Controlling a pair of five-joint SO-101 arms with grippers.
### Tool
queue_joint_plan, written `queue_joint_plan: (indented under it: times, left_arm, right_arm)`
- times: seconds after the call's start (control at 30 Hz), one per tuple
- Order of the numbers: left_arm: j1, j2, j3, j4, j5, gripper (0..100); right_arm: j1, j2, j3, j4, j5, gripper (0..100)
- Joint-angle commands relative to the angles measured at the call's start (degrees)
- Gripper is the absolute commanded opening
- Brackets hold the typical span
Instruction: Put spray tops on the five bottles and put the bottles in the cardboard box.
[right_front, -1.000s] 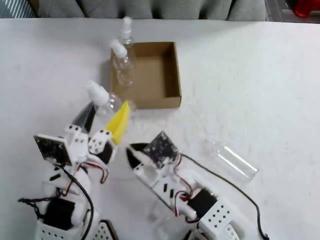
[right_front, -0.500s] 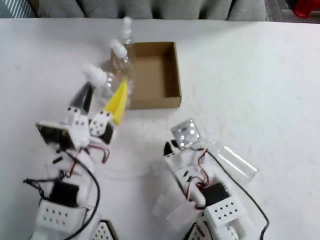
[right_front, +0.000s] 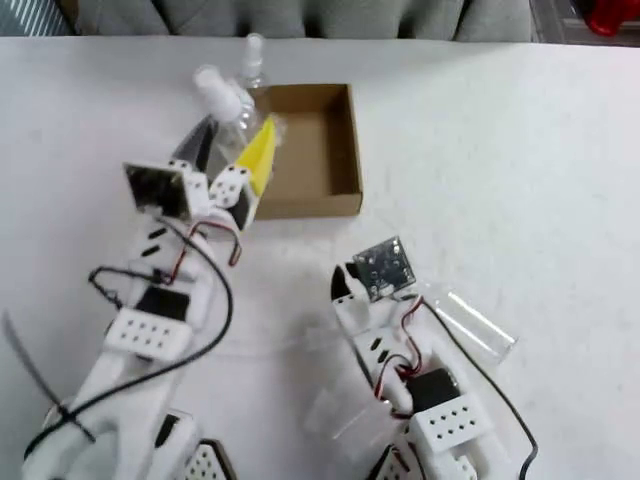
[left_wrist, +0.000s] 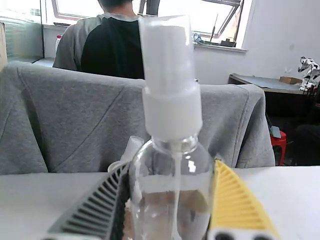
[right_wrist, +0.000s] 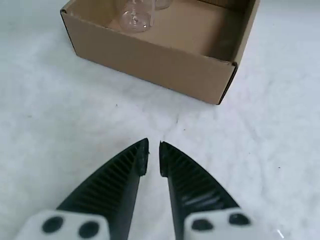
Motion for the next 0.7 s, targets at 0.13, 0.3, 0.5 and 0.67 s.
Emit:
queue_joint_plan:
  times: [0.13, 0.3, 0.5, 0.67]
  left_arm:
    - [-1.7, 17.0, -7.7, -12.0, 0.0, 2]
    - [-5.0, 26.2, -11.3, -15.7, 0.0, 2]
    - [-5.0, 34.4, -12.3, -21.1, 0.0, 2]
    - [-5.2, 39.1, -14.4, -22.7, 0.0, 2]
  right_arm:
    - [0.5, -0.6, 0.7, -1.1, 0.6, 1.5]
    - [0.5, -0.6, 0.7, -1.0, 0.7, 1.5]
    - [0.6, -0.6, 0.7, -0.8, 0.7, 1.5]
    - [0.6, -0.6, 0.7, -0.7, 0.7, 1.5]
